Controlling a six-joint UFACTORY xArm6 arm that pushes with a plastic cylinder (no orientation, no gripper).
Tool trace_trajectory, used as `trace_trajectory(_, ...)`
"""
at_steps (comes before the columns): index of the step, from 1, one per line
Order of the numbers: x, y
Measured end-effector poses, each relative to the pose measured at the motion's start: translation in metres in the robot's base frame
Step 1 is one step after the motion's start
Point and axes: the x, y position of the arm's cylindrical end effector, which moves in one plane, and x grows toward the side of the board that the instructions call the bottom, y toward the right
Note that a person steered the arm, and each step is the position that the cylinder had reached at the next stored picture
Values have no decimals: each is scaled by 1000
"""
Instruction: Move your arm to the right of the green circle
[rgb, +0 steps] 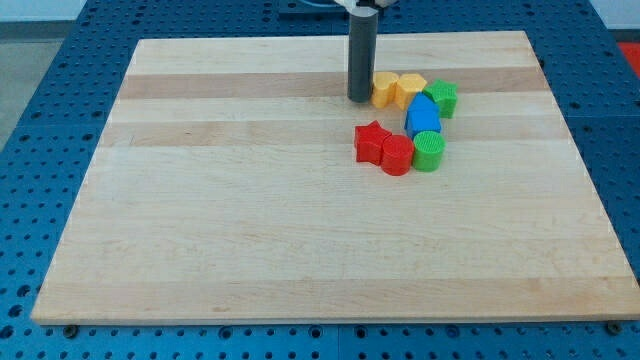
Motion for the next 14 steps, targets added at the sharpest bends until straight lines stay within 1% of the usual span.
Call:
trace_trajectory(1,0,0)
trace_trajectory(2,0,-18)
trace_trajectory(3,9,-58)
trace_trajectory(4,43,-84)
trace_trajectory(5,89,-93)
trace_trajectory(6,126,-90)
trace_trajectory(7,157,-74)
trace_trajectory(8,182,-33)
trace_trajectory(10,185,62)
trace_trajectory(11,185,96)
trace_trajectory(13,185,100)
trace_trajectory(14,185,128)
